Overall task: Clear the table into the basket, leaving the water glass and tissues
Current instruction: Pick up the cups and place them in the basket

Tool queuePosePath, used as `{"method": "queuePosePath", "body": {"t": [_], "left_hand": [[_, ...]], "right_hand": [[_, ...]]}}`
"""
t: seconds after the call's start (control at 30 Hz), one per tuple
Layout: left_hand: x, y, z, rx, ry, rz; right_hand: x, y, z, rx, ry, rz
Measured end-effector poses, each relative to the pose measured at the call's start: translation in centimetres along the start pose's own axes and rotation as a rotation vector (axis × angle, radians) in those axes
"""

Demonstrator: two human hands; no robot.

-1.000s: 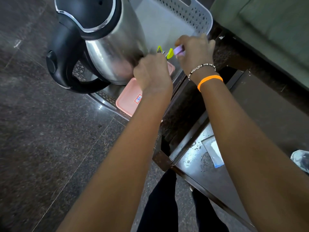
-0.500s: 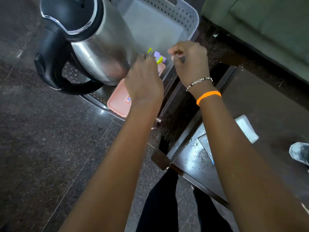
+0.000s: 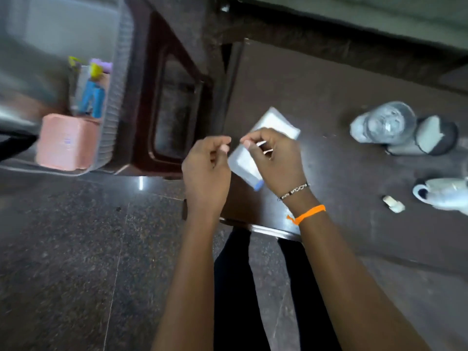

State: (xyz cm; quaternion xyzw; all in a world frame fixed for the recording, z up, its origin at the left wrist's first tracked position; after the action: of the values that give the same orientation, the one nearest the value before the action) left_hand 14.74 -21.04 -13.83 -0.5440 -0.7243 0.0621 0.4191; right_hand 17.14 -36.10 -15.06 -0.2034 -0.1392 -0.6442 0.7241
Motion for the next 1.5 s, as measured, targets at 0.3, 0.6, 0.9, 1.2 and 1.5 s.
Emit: {"method": "queuePosePath", "body": {"t": [0.3,0.6,0.9,1.2,1.5], "left_hand": [[-19.0,-10.6,0.1,-0.134,0.177,0.288],[-34.8,-17.5,-1.5,-0.168,0.388,0.547],[-46.0,-18.5,-3.4,0.092,0.429,0.622],[-50.3,-18.3,-3.0,0.215,0.471,0.669],[-50.4,-18.9,-3.4,0.157,0.579,0.73]], "right_hand": [[15.5,-12.1,-14.3,-0.301,-0.093,-0.194],[29.3,-22.6,-25.6,-0.609,-0.11,-0.588],[38.0,-26.7,-34.2,-0.829,0.054,-1.041],[37.3,-23.6,-38.4,-0.903,0.445,-0.847],[38.4,-25.5,-38.6,-0.751,0.223,-0.774]]}}
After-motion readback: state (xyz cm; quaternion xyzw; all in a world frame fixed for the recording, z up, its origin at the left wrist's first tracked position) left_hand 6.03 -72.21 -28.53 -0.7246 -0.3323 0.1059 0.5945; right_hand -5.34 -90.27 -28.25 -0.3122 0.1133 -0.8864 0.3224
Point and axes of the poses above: each hand's wrist, its own y-axis towards the middle knuckle, its own x-axis out of the back of the hand, z = x × y, the point moved 10 cm from there along y, towards the middle knuckle, and after that the axes turned 14 degrees about x, right-handed, at the moved point
